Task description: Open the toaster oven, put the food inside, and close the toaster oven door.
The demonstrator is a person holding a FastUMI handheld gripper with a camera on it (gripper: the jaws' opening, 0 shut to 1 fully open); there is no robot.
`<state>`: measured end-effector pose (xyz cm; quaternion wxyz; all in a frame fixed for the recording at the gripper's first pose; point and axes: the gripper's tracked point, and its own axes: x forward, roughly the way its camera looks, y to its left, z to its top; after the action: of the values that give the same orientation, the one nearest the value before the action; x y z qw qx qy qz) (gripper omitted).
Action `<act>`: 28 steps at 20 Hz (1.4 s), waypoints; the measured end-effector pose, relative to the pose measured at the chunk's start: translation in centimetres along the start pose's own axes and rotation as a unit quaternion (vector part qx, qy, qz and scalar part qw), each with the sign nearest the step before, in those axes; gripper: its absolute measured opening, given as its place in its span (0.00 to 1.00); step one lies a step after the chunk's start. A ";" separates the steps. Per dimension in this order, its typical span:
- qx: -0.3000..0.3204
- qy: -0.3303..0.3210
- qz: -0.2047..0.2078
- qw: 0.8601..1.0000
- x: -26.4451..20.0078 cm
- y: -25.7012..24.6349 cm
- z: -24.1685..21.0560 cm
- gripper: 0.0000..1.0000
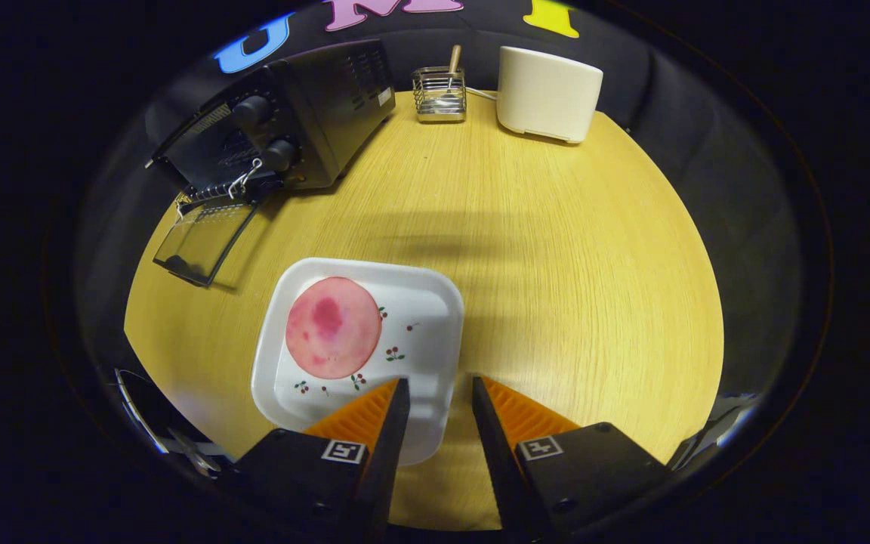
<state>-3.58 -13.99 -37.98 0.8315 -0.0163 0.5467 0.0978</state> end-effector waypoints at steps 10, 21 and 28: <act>0.112 0.038 0.038 0.992 0.1 0.4 -0.7 0.06; 0.318 0.002 0.129 0.939 -2.8 1.2 -1.0 0.06; 0.413 -0.038 0.128 0.901 -5.9 0.0 -1.5 0.06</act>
<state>-7.25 -15.10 -33.18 0.7640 0.4026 0.5033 -0.0302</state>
